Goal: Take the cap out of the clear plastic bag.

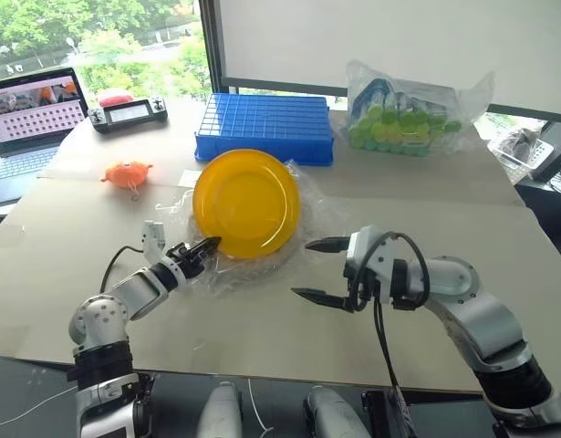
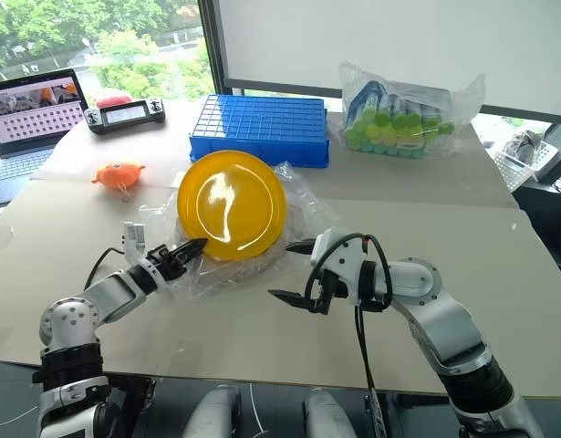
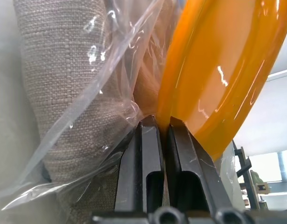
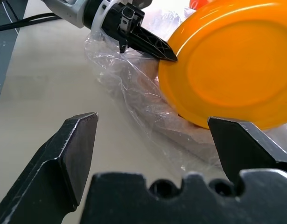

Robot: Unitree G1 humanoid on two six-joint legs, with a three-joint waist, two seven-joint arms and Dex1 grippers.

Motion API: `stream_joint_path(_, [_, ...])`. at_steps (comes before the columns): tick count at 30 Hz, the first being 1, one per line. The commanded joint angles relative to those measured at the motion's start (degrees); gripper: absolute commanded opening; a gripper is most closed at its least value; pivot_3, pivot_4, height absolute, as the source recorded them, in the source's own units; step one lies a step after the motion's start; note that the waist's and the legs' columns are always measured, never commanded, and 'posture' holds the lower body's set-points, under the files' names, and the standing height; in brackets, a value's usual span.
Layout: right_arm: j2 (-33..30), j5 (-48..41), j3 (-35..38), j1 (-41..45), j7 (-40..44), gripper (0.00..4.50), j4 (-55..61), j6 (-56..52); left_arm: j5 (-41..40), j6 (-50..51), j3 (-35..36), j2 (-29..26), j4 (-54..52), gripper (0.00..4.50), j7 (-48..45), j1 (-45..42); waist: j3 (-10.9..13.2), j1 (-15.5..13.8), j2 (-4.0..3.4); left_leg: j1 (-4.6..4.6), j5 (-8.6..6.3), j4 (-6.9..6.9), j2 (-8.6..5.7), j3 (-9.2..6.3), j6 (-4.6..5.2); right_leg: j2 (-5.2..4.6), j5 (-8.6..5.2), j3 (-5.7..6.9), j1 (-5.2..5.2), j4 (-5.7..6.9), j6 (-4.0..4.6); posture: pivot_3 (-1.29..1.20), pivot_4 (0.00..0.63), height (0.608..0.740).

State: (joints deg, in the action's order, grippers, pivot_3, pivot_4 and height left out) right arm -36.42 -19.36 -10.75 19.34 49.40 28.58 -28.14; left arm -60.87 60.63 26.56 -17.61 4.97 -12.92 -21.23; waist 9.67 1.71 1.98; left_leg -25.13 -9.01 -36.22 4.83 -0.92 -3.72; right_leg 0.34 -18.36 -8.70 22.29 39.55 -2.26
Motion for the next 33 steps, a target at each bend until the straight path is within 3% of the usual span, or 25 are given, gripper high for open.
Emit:
stream_joint_path(1, [0.0, -1.0, 1.5, 0.0, -0.5, 4.50, 1.8, -0.3, -0.3, 0.0, 0.0, 0.5, 0.2, 0.03, -0.2, 0.2, 0.0, 0.0, 0.00, 0.00, 0.00, 0.00, 0.00, 0.00, 0.00, 0.00, 0.00, 0.00, 0.00, -0.01, -0.01, 0.00, 0.150, 0.713])
stream_joint_path(5, [0.1, -0.8, 1.5, 0.2, -0.6, 4.50, 1.5, -0.3, -3.2, -0.6, 1.9, -1.1, -1.9, 0.03, -3.6, -0.6, 0.0, 0.0, 0.00, -0.01, 0.00, 0.01, 0.00, -0.01, 0.00, 0.00, 0.00, 0.01, 0.00, -0.02, -0.01, 0.00, 0.150, 0.713])
stream_joint_path(12, [0.7, -0.6, 1.0, 0.5, -1.0, 4.50, 1.0, -0.2, -10.9, -1.2, 6.8, -8.8, -3.7, 0.03, -12.9, -5.5, 0.0, 0.5, 0.04, -0.11, 0.01, 0.08, 0.01, -0.08, -0.01, 0.00, -0.01, 0.08, 0.08, -0.08, -0.01, 0.00, 0.150, 0.713])
stream_joint_path(15, [0.7, 0.2, 0.3, 0.5, -1.1, 4.50, 0.6, 0.2, -11.9, -1.7, 7.7, -10.8, -1.7, 0.03, -12.7, -8.8, 0.0, 0.5, 0.04, -0.11, 0.01, 0.12, 0.00, -0.08, -0.02, -0.01, -0.01, 0.09, 0.04, -0.21, -0.03, 0.00, 0.150, 0.713])
stream_joint_path(21, [1.7, 0.1, -0.3, 0.3, -1.5, 4.50, 0.9, 0.0, -0.4, -10.5, 7.7, -13.6, 13.5, 0.03, -1.8, -19.1, 0.0, 0.6, 0.05, -0.12, 0.03, 0.14, -0.02, -0.25, -0.02, -0.02, -0.01, 0.24, 0.02, -0.26, -0.04, 0.00, 0.150, 0.713])
stream_joint_path(27, [2.1, 0.0, -0.4, -0.7, -2.8, 4.50, 1.9, -0.6, 11.6, -28.8, 11.3, -21.5, 46.4, 0.03, 8.6, -29.2, 0.1, 1.3, 0.06, -0.16, 0.02, 0.37, -0.01, -0.24, -0.02, -0.01, 0.04, 0.20, 0.17, -0.35, 0.05, 0.00, 0.150, 0.713])
stream_joint_path(33, [2.2, 0.1, -0.6, -1.5, -3.8, 4.50, 3.1, -1.4, 10.8, -39.4, 18.8, -23.4, 62.4, 0.03, 12.6, -35.4, 0.1, -0.7, 0.09, -0.65, 0.07, 0.33, -0.04, -0.37, -0.11, -0.10, 0.12, 0.54, 0.39, -0.46, 0.20, 0.00, 0.150, 0.713])
